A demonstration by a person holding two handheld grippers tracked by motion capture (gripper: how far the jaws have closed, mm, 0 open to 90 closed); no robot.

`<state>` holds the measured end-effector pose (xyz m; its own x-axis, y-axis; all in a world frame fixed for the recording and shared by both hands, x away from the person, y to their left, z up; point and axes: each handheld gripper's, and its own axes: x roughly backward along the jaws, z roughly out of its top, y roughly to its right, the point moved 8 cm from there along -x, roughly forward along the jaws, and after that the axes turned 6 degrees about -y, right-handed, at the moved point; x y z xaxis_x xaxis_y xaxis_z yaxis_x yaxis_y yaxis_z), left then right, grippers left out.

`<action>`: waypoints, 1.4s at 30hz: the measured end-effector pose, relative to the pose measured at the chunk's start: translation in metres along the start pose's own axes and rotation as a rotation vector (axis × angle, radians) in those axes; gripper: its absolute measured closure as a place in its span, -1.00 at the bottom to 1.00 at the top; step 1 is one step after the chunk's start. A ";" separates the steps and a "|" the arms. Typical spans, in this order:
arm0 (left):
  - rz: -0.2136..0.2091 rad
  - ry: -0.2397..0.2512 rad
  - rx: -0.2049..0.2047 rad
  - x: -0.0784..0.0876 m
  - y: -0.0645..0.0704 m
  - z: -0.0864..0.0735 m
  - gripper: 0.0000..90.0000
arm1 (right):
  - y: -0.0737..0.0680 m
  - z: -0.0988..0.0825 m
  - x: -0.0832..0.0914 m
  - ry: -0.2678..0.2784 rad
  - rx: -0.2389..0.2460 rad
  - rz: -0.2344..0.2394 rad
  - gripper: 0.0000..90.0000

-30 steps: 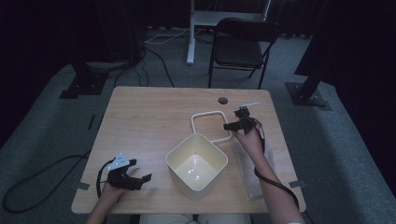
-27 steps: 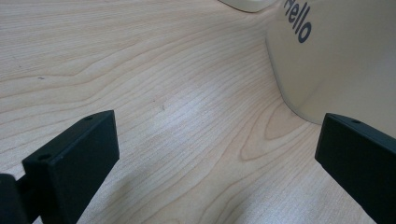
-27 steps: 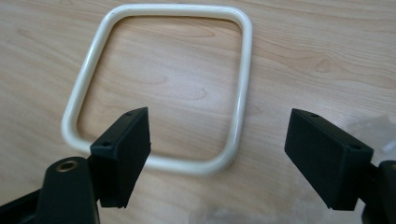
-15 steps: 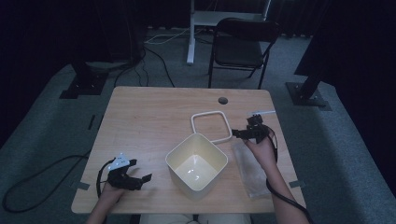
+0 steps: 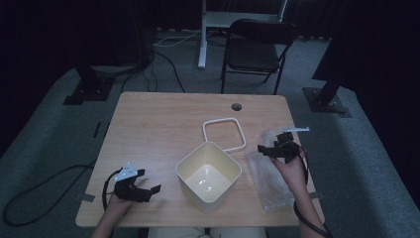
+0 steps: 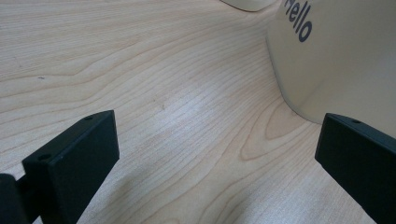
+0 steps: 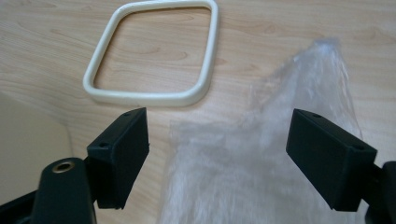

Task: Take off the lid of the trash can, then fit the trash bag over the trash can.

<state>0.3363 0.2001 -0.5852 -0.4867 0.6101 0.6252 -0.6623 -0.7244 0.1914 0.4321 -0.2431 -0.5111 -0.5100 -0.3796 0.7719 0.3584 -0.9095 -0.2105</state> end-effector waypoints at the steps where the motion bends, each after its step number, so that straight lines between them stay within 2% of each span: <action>1: 0.000 0.001 0.002 0.000 0.000 0.000 -0.99 | 0.001 -0.003 0.002 0.005 0.000 -0.002 -0.54; 4: 0.001 0.000 0.000 0.000 0.000 0.000 -0.99 | 0.007 -0.012 0.009 0.020 -0.009 -0.016 -0.54; 7: 0.002 -0.001 -0.002 0.000 0.000 0.000 -0.99 | 0.015 -0.020 0.012 0.035 -0.037 -0.022 -0.54; 12: 0.003 0.001 0.001 0.000 0.000 0.000 -0.99 | 0.032 -0.039 0.005 0.011 -0.057 -0.068 -0.54; 16: 0.003 -0.001 0.001 0.000 0.000 0.000 -0.99 | 0.043 -0.049 -0.003 -0.006 -0.086 -0.073 -0.54; 23: 0.003 -0.001 0.003 0.000 0.000 0.000 -0.99 | 0.055 -0.044 -0.010 -0.013 -0.094 -0.077 -0.54; 24: 0.003 -0.001 0.002 0.000 0.000 0.000 -0.99 | 0.055 -0.041 -0.011 -0.014 -0.089 -0.064 -0.55; 27: 0.002 0.000 0.001 0.000 0.000 0.000 -0.99 | 0.060 -0.035 -0.019 -0.028 -0.077 -0.070 -0.58; 34: -0.003 0.000 0.007 0.000 0.000 0.000 -0.99 | 0.072 -0.033 -0.042 -0.097 -0.073 -0.129 -0.60; 40: -0.002 0.002 0.009 0.000 0.000 0.000 -0.99 | 0.073 -0.039 -0.058 -0.141 -0.049 -0.161 -0.62; 42: 0.001 -0.001 0.008 0.000 0.000 0.000 -0.99 | 0.072 -0.039 -0.059 -0.138 -0.033 -0.179 -0.62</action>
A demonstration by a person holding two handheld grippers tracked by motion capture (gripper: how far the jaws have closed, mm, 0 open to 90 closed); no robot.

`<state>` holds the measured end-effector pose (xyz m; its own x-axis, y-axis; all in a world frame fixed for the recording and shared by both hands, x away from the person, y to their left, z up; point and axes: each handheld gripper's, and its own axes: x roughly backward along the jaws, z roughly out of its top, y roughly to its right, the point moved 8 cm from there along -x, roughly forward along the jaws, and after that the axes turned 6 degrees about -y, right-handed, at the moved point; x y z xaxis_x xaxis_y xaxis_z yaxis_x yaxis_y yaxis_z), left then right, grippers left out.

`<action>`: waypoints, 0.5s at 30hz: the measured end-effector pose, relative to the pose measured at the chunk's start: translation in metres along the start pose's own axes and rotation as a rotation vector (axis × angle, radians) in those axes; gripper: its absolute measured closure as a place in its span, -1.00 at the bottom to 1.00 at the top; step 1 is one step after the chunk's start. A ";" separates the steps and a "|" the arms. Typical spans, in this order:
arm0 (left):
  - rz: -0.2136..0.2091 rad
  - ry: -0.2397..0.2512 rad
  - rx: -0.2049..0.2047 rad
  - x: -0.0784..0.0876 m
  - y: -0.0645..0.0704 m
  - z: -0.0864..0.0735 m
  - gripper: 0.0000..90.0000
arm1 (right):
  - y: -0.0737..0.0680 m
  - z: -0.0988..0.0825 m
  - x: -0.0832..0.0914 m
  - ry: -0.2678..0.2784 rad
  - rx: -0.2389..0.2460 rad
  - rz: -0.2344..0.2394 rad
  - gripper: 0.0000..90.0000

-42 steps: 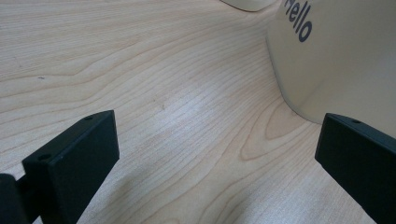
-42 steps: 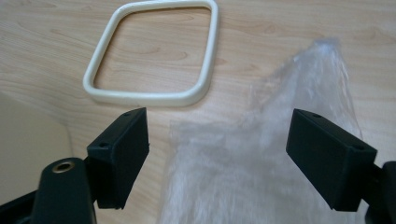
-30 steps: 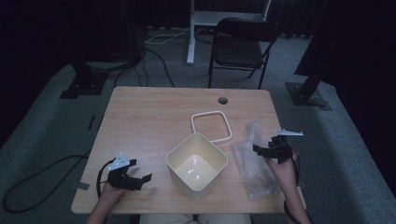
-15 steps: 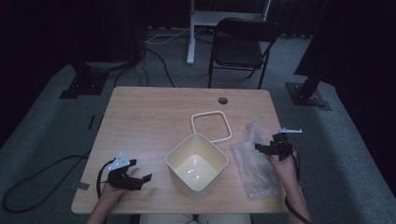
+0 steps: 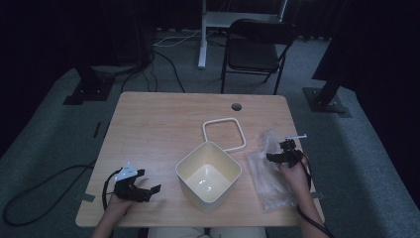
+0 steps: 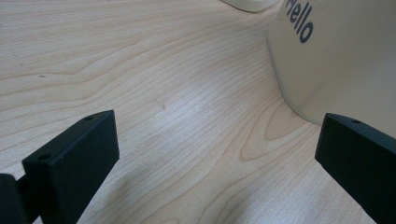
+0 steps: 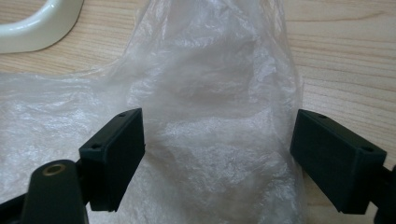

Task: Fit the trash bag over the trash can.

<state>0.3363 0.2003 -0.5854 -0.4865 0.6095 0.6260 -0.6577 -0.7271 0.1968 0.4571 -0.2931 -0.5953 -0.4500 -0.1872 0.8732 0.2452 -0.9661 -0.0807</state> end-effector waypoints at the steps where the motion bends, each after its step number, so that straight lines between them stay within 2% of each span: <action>1: 0.000 0.000 0.000 0.000 0.000 0.000 -0.99 | -0.001 0.000 0.000 -0.002 0.005 -0.004 -0.62; 3: 0.001 -0.001 -0.002 0.000 0.000 0.000 -0.99 | -0.003 -0.002 -0.002 -0.007 0.057 -0.052 -0.62; 8: 0.003 -0.004 -0.008 0.000 0.000 0.000 -0.99 | -0.014 -0.003 0.000 0.004 0.096 -0.026 -0.41; 13: 0.002 -0.001 -0.006 0.000 0.000 0.000 -0.99 | -0.023 -0.004 0.004 0.031 0.137 -0.001 0.22; 15: 0.001 -0.003 -0.006 0.000 0.000 0.000 -0.99 | -0.027 -0.005 0.004 0.041 0.147 0.008 0.57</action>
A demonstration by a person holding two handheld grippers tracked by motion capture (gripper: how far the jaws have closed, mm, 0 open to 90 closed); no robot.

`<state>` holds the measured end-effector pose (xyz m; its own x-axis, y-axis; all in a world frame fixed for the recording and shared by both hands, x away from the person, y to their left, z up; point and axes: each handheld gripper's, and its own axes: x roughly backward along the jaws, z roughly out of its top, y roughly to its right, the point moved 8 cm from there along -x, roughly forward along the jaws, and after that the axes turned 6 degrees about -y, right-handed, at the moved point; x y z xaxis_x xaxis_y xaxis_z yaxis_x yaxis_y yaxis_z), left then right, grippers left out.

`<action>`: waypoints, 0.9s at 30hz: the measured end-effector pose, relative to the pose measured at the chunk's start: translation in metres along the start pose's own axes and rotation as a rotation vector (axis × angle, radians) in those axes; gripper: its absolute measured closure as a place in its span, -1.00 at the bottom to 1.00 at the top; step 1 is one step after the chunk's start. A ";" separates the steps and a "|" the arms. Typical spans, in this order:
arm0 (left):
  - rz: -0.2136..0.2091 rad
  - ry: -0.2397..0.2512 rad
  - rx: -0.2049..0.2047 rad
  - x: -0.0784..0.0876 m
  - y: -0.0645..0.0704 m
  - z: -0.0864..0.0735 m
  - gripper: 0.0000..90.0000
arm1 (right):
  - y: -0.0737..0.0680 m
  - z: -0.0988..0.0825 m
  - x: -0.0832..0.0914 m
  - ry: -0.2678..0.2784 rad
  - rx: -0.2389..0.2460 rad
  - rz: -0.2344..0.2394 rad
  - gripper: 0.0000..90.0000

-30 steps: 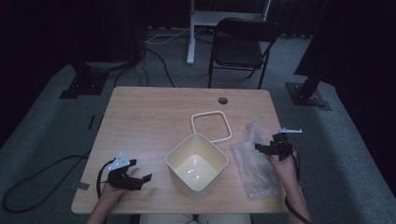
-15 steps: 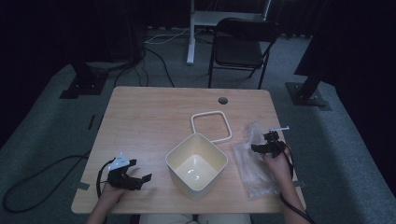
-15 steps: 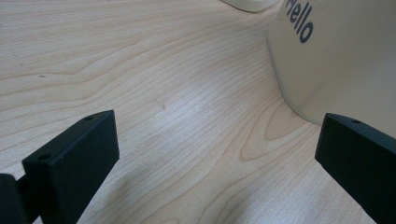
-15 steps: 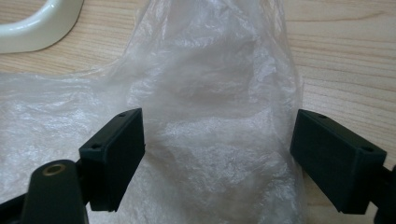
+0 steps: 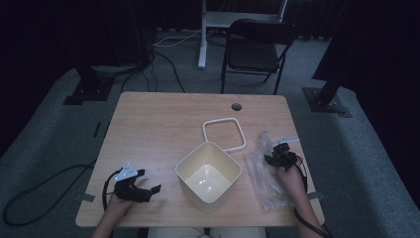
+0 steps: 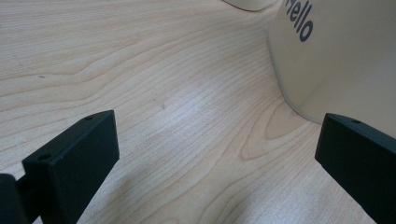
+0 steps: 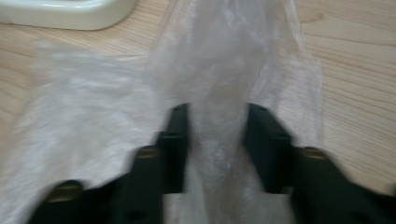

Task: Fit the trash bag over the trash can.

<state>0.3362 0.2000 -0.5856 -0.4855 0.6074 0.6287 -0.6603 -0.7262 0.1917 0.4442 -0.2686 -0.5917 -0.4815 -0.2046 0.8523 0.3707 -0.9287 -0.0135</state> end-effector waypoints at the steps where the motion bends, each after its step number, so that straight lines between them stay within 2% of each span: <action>1: -0.001 -0.001 0.000 0.000 0.000 0.000 -0.99 | -0.003 0.000 0.000 0.001 0.010 0.007 0.72; 4: -0.001 -0.001 0.000 0.000 0.000 0.000 -0.99 | -0.008 -0.001 0.000 0.011 0.013 0.019 0.96; 6: -0.001 0.000 0.000 0.000 0.000 0.000 -0.99 | -0.011 -0.002 0.001 0.018 0.009 0.029 1.00; 9: -0.004 -0.001 0.003 0.000 0.000 0.000 -0.99 | -0.013 -0.005 0.002 0.029 0.007 0.018 1.00; 11: -0.006 -0.002 0.004 0.000 0.000 0.000 -0.99 | -0.012 -0.005 0.007 0.052 -0.014 0.023 1.00; 16: -0.002 -0.002 0.002 0.000 0.000 0.000 -0.99 | -0.005 0.003 0.031 0.124 -0.059 0.051 1.00; 20: -0.001 -0.004 0.002 0.000 0.000 0.000 -0.99 | -0.003 0.010 0.054 0.184 -0.065 0.059 1.00; 27: -0.001 -0.005 0.002 -0.001 0.000 0.000 -0.99 | -0.012 0.025 0.093 0.292 -0.063 0.107 1.00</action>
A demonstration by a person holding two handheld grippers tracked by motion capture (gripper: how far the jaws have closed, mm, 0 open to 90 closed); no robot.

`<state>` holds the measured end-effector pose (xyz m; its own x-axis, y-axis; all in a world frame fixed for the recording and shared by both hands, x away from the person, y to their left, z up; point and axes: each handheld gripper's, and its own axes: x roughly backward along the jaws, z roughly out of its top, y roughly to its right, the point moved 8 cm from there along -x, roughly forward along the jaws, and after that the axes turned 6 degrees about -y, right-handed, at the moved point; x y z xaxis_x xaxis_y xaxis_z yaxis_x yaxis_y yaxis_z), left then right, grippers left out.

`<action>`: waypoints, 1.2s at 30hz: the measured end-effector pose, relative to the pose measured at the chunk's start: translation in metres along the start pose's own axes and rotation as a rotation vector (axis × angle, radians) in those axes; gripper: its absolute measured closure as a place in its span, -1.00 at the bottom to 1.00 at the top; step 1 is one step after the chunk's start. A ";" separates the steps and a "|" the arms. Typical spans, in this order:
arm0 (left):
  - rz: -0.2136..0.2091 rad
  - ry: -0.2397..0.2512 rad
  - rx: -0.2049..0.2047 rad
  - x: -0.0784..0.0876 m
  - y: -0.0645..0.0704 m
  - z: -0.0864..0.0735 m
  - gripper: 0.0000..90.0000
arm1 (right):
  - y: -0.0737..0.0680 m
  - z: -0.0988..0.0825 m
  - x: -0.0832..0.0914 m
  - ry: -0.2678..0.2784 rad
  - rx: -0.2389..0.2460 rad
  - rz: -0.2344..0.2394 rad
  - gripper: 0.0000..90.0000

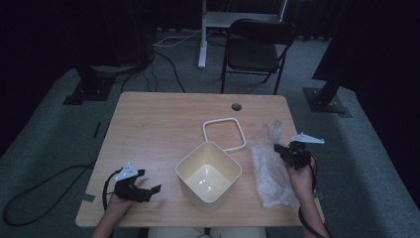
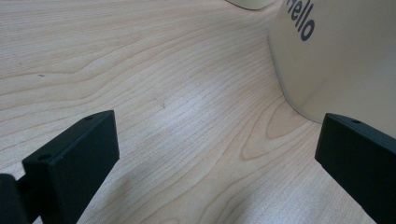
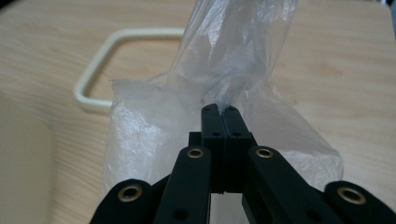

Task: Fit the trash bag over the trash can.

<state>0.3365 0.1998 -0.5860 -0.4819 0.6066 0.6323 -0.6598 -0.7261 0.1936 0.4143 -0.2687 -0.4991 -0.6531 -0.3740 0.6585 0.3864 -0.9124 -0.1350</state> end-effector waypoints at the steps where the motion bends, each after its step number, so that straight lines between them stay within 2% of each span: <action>1: 0.000 0.000 0.000 0.000 0.000 0.000 -0.99 | -0.003 0.004 0.004 0.014 0.003 0.008 1.00; 7: 0.001 0.001 0.000 0.000 0.000 0.000 -0.99 | -0.019 0.034 0.032 0.112 0.037 0.028 1.00; 13: 0.000 0.002 0.002 0.000 0.000 0.000 -0.99 | -0.039 0.074 0.065 0.228 0.058 0.091 1.00; 18: -0.001 0.003 0.002 0.000 0.000 0.000 -0.99 | -0.066 0.109 0.089 0.319 0.103 0.144 1.00; 22: -0.001 0.003 0.004 0.000 0.000 0.000 -0.99 | -0.095 0.132 0.101 0.365 0.157 0.187 1.00; 25: -0.001 0.003 0.002 0.000 0.000 0.000 -0.99 | -0.120 0.145 0.104 0.394 0.182 0.242 1.00; 29: -0.003 0.005 0.003 0.000 0.000 0.000 -0.99 | -0.149 0.153 0.100 0.412 0.203 0.301 1.00; 34: -0.006 0.004 0.001 0.000 0.000 0.000 -0.99 | -0.182 0.153 0.083 0.400 0.225 0.364 1.00; 36: -0.005 0.005 0.000 0.000 0.000 0.000 -0.99 | -0.194 0.152 0.073 0.395 0.244 0.361 1.00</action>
<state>0.3365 0.1997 -0.5856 -0.4820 0.6116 0.6274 -0.6621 -0.7233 0.1963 0.3911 -0.0940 -0.3123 -0.6273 -0.7303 0.2706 0.7377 -0.6685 -0.0941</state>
